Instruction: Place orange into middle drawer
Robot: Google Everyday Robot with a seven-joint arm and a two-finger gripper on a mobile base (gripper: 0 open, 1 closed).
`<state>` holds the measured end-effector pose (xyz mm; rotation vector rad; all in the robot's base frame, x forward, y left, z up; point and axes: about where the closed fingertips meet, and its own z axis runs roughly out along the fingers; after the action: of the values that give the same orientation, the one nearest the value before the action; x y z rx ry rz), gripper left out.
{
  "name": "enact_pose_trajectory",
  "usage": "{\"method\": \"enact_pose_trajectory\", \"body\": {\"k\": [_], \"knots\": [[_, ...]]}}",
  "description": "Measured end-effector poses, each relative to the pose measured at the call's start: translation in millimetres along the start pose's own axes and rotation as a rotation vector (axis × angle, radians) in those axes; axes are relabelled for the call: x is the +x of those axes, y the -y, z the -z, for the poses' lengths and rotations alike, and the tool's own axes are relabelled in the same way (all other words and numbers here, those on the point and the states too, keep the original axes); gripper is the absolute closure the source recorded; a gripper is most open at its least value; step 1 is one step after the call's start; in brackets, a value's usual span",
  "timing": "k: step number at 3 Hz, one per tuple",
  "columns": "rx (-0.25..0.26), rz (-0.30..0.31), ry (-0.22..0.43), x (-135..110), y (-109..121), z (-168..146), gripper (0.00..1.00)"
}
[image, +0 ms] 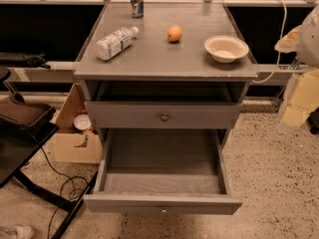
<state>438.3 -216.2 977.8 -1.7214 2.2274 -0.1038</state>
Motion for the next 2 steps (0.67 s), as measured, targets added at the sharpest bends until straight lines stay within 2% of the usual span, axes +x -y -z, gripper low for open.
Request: {"method": "enact_pose_trajectory", "body": {"k": [1,2], "knots": [[0.0,0.0,0.0,0,0,0,0.0],[0.052,-0.011,0.076,-5,17,-16,0.0]]}}
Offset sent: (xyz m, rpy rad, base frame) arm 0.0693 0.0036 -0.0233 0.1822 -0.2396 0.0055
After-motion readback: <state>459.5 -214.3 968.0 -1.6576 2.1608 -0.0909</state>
